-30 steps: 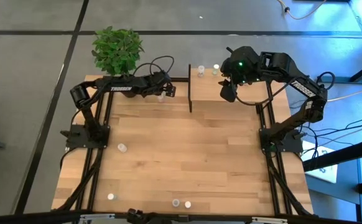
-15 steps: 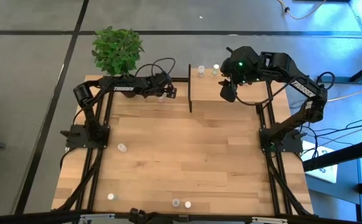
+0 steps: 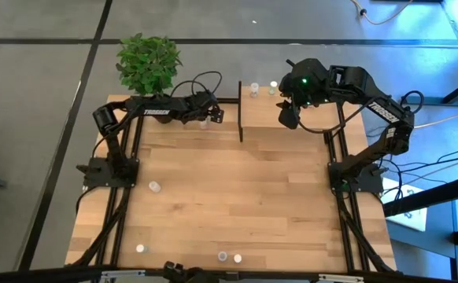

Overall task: Pick and place medicine bottles onto shelf by color
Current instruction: Put the top green pill bottle aligned with the other green pill bottle on the shelf

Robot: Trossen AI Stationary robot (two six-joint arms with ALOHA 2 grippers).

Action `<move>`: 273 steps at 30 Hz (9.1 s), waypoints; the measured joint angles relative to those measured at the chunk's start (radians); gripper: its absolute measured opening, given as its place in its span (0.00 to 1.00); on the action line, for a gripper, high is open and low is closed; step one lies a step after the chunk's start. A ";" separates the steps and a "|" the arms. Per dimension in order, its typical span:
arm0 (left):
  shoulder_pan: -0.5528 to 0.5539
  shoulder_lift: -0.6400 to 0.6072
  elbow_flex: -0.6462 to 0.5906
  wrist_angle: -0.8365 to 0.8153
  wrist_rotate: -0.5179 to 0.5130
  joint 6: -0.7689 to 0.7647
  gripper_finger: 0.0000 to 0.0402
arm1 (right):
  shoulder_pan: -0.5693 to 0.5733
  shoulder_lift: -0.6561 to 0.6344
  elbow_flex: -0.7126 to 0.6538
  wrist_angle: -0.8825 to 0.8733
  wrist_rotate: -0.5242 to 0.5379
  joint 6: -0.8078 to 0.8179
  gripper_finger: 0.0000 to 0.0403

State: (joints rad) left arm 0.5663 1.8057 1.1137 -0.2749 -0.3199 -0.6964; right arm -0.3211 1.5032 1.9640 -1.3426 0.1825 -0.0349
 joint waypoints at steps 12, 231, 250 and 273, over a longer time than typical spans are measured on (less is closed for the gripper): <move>-0.031 0.000 0.000 -0.001 -0.037 0.000 0.69 | 0.000 0.000 0.000 0.000 0.000 0.000 0.43; 0.087 0.200 0.439 -0.529 0.228 0.357 0.70 | -0.003 0.000 0.000 0.052 0.130 0.082 0.43; 0.092 0.232 0.439 -0.521 0.186 0.388 0.70 | -0.003 0.000 0.000 0.052 0.130 0.081 0.43; 0.085 0.236 0.439 -0.498 0.168 0.359 0.62 | -0.003 0.000 0.000 0.052 0.130 0.082 0.43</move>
State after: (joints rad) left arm 0.6510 2.0418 1.5528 -0.7730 -0.1520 -0.3371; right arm -0.3237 1.5028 1.9640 -1.2907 0.3122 0.0468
